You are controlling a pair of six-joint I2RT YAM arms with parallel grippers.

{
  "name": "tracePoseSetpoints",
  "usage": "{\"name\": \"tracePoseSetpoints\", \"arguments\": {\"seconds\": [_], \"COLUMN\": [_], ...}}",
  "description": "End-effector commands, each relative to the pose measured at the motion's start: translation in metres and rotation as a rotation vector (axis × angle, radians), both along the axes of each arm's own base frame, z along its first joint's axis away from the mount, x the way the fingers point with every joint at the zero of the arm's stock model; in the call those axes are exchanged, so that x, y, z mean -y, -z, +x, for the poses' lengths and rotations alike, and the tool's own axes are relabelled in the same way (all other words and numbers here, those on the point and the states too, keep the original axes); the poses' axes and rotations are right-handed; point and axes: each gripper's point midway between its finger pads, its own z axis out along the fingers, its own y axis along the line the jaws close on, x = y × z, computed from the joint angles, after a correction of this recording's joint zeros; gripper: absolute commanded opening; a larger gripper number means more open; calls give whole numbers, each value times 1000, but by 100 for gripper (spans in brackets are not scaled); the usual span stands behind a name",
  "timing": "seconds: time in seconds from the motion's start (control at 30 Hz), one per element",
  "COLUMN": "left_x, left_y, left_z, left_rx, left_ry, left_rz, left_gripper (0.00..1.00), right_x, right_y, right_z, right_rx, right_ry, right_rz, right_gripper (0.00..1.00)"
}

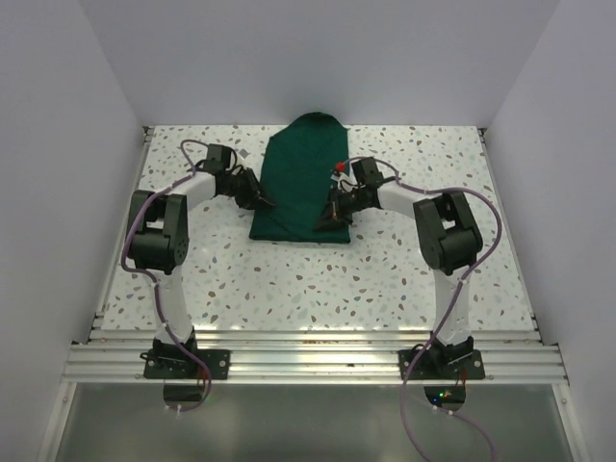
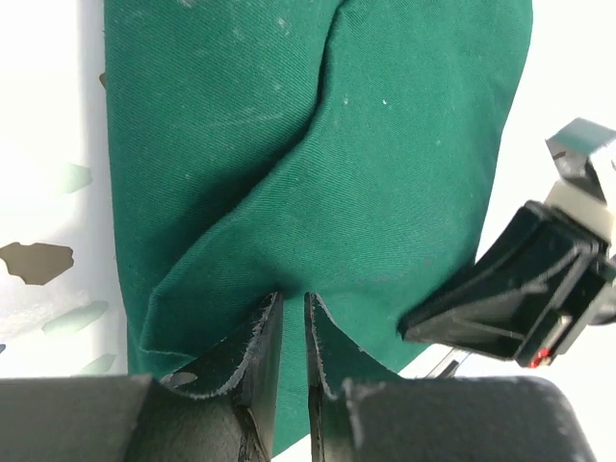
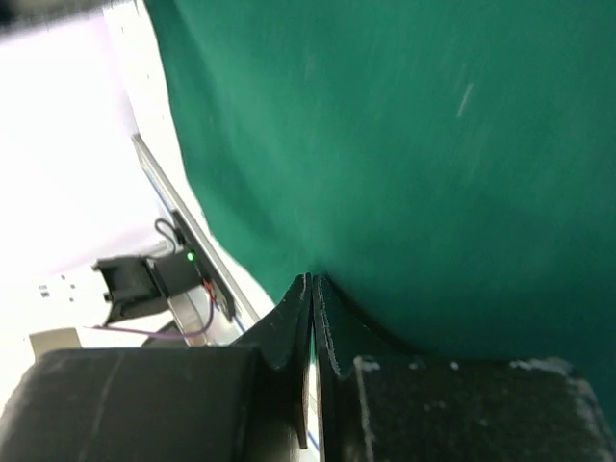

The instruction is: Prepare the surgical pack

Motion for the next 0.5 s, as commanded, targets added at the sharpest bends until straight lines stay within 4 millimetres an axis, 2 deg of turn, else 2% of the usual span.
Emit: {"name": "tracePoseSetpoints", "arguments": {"seconds": [0.0, 0.23, 0.33, 0.47], "left_x": [-9, -18, -22, -28], "left_y": [15, 11, 13, 11], "left_z": [-5, -8, -12, -13], "left_rx": [-11, -1, -6, 1], "left_ry": [5, 6, 5, 4], "left_rz": [39, 86, 96, 115], "left_gripper": [19, 19, 19, 19], "right_x": [-1, 21, 32, 46], "right_y": [-35, -35, -27, -21], "right_z": [-10, -23, -34, -38], "right_rx": [113, 117, 93, 80], "right_ry": [-45, -39, -30, 2], "right_rz": [55, 23, 5, -13], "right_gripper": [4, 4, 3, 3]}}
